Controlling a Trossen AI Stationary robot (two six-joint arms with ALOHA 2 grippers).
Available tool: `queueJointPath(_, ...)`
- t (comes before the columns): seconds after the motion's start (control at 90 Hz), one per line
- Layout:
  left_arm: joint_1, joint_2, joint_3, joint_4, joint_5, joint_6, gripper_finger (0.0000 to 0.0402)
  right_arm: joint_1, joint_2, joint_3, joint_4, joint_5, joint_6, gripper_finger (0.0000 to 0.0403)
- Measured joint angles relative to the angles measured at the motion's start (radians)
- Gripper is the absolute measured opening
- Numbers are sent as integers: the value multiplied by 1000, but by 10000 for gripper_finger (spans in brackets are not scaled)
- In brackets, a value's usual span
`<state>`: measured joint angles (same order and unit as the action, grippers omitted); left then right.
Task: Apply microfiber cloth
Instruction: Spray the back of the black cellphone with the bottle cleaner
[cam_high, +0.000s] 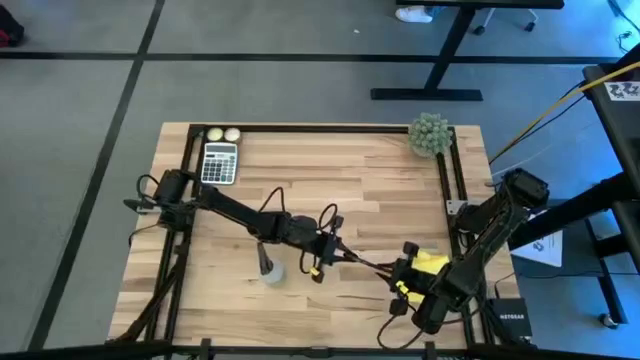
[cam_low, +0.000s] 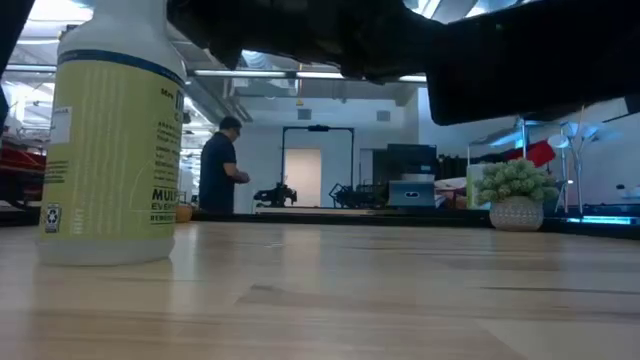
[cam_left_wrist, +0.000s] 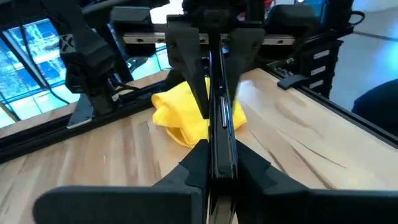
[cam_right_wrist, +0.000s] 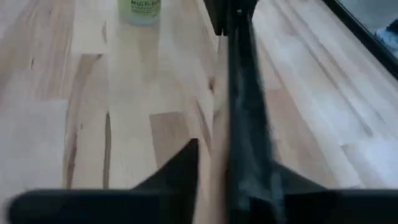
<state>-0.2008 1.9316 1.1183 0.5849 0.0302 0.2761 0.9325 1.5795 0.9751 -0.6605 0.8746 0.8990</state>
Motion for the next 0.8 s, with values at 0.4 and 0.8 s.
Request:
queueJointPath(0.4,12,-1,1,-107,-105,-108,72,2,0,2,-109,-4,56,8)
queueJointPath(0.8,104,-134,0,-345,-125,-489,176,-43,0,5,-379,146,159,4)
